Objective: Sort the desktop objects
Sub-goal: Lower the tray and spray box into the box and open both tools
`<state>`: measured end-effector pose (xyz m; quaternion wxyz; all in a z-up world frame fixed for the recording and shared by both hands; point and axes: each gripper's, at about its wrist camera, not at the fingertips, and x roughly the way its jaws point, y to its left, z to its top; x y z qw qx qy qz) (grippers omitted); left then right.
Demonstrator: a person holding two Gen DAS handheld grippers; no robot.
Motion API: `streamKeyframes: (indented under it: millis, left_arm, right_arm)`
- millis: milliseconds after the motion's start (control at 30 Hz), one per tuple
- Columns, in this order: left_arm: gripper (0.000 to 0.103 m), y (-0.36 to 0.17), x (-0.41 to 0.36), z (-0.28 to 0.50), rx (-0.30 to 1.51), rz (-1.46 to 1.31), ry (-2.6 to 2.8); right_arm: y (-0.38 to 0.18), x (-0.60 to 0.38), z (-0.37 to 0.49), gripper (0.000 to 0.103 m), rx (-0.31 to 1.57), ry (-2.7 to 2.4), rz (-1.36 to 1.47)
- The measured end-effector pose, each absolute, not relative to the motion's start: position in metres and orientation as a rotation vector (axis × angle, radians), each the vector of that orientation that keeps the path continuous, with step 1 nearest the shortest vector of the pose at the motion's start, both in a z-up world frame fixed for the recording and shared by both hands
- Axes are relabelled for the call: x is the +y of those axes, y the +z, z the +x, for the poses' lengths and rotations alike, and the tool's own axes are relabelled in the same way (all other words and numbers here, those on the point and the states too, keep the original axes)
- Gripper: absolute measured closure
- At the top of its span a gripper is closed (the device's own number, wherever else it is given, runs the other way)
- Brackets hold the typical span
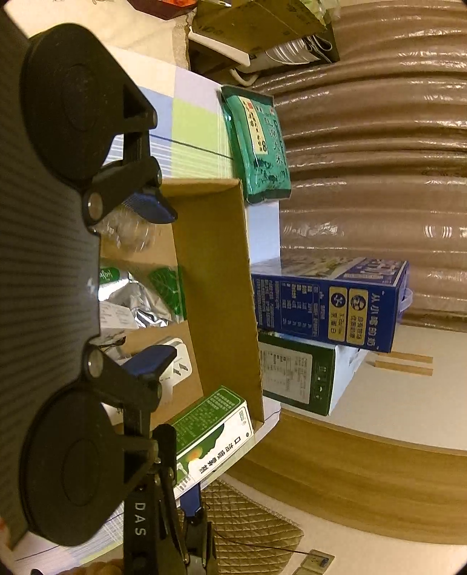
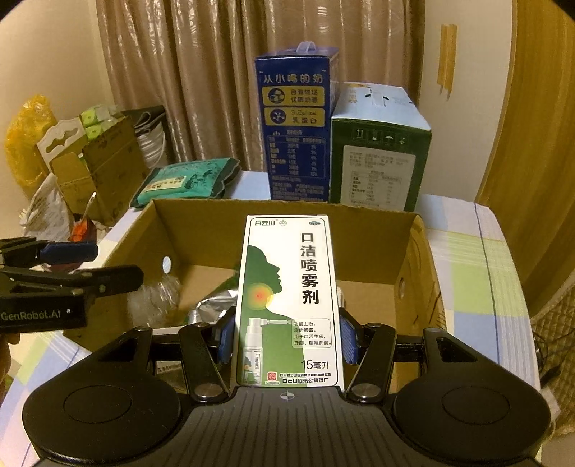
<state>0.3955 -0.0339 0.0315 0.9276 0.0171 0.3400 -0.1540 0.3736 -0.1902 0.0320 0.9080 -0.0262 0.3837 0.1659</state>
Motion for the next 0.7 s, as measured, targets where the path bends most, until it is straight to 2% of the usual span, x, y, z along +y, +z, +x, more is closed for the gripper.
streamKeyframes:
  millis: [133, 167, 200, 233, 700]
  left_arm:
    - [0.033, 0.032, -0.029, 0.390, 0.694, 0.034, -0.312]
    - [0.033, 0.032, -0.029, 0.389, 0.693, 0.034, -0.311]
    - [0.033, 0.032, -0.028, 0.388, 0.693, 0.033, -0.310]
    - [0.033, 0.032, -0.026, 0.387, 0.691, 0.031, -0.308]
    - [0.033, 0.033, 0.003, 0.346, 0.692, -0.009, -0.273]
  right_arm:
    - [0.039, -0.186, 0.372, 0.049, 0.728, 0.399, -0.019]
    - [0.041, -0.186, 0.370, 0.032, 0.706, 0.404, -0.013]
    - [0.044, -0.186, 0.368, 0.022, 0.683, 0.393, -0.007]
    - [0.046, -0.187, 0.365, 0.017, 0.660, 0.383, 0.001]
    - [0.049, -0.206, 0.313, 0.017, 0.714, 0.330, 0.012]
